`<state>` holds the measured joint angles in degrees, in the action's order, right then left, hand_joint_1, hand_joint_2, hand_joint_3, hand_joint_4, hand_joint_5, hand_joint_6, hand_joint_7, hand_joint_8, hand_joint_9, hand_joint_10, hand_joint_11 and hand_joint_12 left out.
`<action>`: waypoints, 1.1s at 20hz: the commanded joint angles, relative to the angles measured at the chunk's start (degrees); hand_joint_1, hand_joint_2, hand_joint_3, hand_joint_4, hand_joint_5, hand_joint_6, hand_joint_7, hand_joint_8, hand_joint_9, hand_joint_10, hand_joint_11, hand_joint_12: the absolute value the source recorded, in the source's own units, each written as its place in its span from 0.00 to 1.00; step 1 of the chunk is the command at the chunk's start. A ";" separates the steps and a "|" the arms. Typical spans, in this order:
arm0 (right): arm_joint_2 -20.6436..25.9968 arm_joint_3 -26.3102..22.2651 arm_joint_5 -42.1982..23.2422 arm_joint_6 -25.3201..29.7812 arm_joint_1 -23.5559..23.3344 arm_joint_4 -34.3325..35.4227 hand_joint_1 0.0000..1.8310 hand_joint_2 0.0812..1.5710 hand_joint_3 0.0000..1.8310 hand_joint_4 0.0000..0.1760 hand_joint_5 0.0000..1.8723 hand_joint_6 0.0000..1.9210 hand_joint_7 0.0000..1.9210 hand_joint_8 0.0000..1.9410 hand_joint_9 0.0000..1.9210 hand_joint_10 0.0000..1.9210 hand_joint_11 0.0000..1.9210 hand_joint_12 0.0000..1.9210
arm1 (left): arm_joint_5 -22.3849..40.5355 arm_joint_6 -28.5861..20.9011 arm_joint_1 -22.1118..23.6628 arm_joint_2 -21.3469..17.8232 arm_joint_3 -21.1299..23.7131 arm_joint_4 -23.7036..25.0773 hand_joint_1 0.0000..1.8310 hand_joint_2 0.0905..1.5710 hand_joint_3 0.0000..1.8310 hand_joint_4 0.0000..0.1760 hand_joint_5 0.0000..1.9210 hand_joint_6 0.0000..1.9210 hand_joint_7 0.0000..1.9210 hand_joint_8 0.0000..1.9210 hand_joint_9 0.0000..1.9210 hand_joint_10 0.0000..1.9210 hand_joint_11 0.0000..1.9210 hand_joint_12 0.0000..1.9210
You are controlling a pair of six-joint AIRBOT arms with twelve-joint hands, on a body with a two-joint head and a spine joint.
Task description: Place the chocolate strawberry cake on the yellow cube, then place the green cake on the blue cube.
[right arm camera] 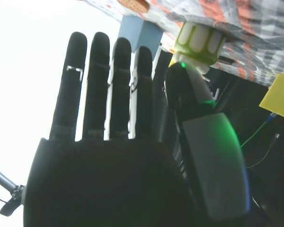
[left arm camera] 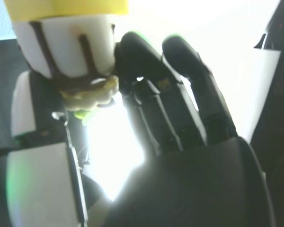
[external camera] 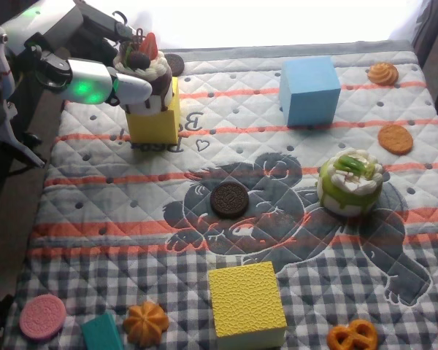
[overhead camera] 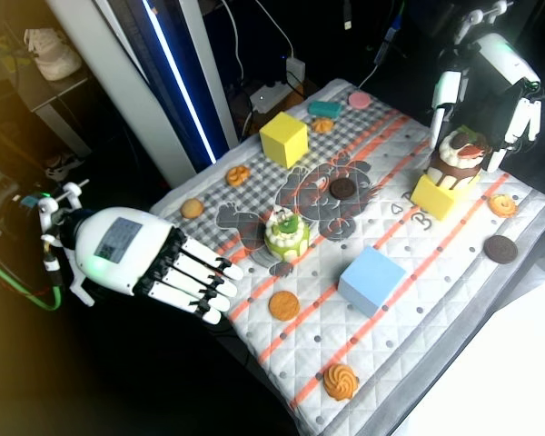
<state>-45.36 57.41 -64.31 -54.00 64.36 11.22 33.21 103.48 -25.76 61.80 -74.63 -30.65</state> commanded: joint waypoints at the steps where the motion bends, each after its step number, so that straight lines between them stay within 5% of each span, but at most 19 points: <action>1: 0.12 0.40 -7.10 0.26 -0.33 0.92 0.40 0.86 0.00 0.00 0.34 0.00 0.35 0.00 0.33 0.00 0.19 0.33 | 5.14 -0.58 -0.13 -0.09 -0.38 0.87 0.51 0.59 0.00 0.26 0.53 0.14 0.60 0.10 0.43 0.54 0.25 0.85; 2: 0.12 0.41 -7.12 0.30 -0.33 0.92 0.41 0.86 0.00 0.00 0.35 0.00 0.35 0.00 0.34 0.00 0.19 0.34 | 5.15 -0.67 -0.26 -0.09 -0.38 0.87 0.49 0.57 0.00 0.00 0.53 0.01 0.58 0.08 0.41 0.51 0.22 0.83; 3: 0.12 0.41 -7.15 0.34 -0.33 0.92 0.41 0.86 0.00 0.00 0.35 0.00 0.35 0.00 0.34 0.00 0.19 0.34 | 5.12 -0.71 -0.44 -0.06 -0.38 0.78 0.49 0.57 0.00 0.00 0.53 0.01 0.58 0.08 0.41 0.51 0.22 0.83; 4: 0.12 0.41 -7.17 0.40 -0.33 0.92 0.42 0.86 0.00 0.00 0.35 0.00 0.35 0.00 0.34 0.00 0.20 0.34 | 5.09 -0.72 -0.56 -0.05 -0.36 0.72 0.47 0.58 0.00 0.16 0.50 0.00 0.56 0.06 0.39 0.50 0.18 0.84; 5: 0.12 0.41 -7.18 0.44 -0.33 0.92 0.44 0.86 0.00 0.00 0.35 0.00 0.36 0.00 0.34 0.00 0.20 0.35 | 5.10 -0.73 -0.61 -0.05 -0.32 0.68 0.48 0.57 0.00 0.11 0.50 0.00 0.56 0.05 0.38 0.48 0.16 0.82; 6: 0.12 0.40 -7.19 0.52 -0.31 0.92 0.43 0.86 0.00 0.00 0.35 0.00 0.36 0.00 0.35 0.00 0.20 0.35 | 5.12 -0.74 -0.68 -0.06 -0.26 0.65 0.46 0.56 0.00 0.32 0.46 0.00 0.54 0.02 0.40 0.39 0.15 0.79; 8: 0.12 0.41 -7.27 0.64 -0.26 0.96 0.42 0.86 0.00 0.00 0.35 0.00 0.36 0.00 0.34 0.00 0.20 0.34 | 5.08 -0.76 -0.84 -0.11 -0.16 0.64 0.47 0.56 0.00 0.22 0.47 0.00 0.55 0.02 0.41 0.37 0.16 0.78; 9: 0.12 0.41 -7.32 0.72 -0.25 0.97 0.40 0.86 0.00 0.00 0.35 0.00 0.36 0.00 0.34 0.00 0.19 0.33 | 5.08 -0.77 -0.91 -0.14 -0.09 0.64 0.49 0.55 0.00 0.03 0.47 0.00 0.55 0.01 0.40 0.38 0.15 0.79; 13: 0.12 0.41 -7.41 0.91 -0.16 0.99 0.39 0.87 0.00 0.00 0.35 0.00 0.36 0.00 0.35 0.00 0.22 0.29 | 5.24 -0.77 -1.18 -0.29 0.25 0.64 0.48 0.55 0.00 0.14 0.47 0.00 0.55 0.01 0.40 0.38 0.17 0.75; 14: 0.12 0.41 -7.45 1.00 -0.13 1.00 0.39 0.87 0.00 0.00 0.35 0.00 0.36 0.00 0.35 0.00 0.22 0.28 | 5.43 -0.77 -1.27 -0.39 0.43 0.65 0.50 0.54 0.00 0.00 0.47 0.00 0.55 0.01 0.40 0.39 0.17 0.79; 15: 0.12 0.41 -7.48 1.04 -0.12 1.01 0.40 0.87 0.00 0.00 0.35 0.00 0.37 0.00 0.35 0.00 0.23 0.28 | 5.59 -0.77 -1.35 -0.45 0.58 0.67 0.49 0.54 0.00 0.10 0.46 0.00 0.55 0.01 0.39 0.40 0.16 0.82; 18: 0.13 0.42 -7.51 1.17 -0.04 1.02 0.39 0.87 0.00 0.00 0.35 0.00 0.37 0.00 0.35 0.00 0.22 0.28 | 6.00 -0.77 -1.48 -0.65 0.98 0.98 0.47 0.53 0.00 0.13 0.43 0.00 0.52 0.00 0.37 0.41 0.14 0.81; 20: 0.13 0.42 -7.53 1.29 0.07 1.03 0.39 0.86 0.00 0.00 0.35 0.00 0.37 0.00 0.35 0.00 0.23 0.28 | 6.05 -0.77 -1.51 -0.77 1.02 1.00 0.43 0.52 0.00 0.50 0.30 0.00 0.40 0.00 0.31 0.32 0.05 0.79; 21: 0.13 0.42 -7.53 1.29 0.10 1.03 0.39 0.86 0.00 0.00 0.35 0.00 0.37 0.00 0.35 0.00 0.23 0.28 | 5.99 -0.78 -1.60 -0.84 1.02 0.99 0.43 0.52 0.00 0.50 0.30 0.00 0.40 0.00 0.31 0.32 0.05 0.79; 22: 0.13 0.43 -7.53 1.30 0.11 1.03 0.39 0.87 0.00 0.00 0.35 0.00 0.37 0.00 0.35 0.00 0.22 0.28 | 5.97 -0.78 -1.73 -0.95 1.10 0.99 0.42 0.49 0.00 0.69 0.21 0.00 0.31 0.00 0.30 0.11 0.02 0.67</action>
<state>-45.36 57.41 -64.86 -52.75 64.58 11.31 33.08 103.02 -27.57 61.63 -73.56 -30.50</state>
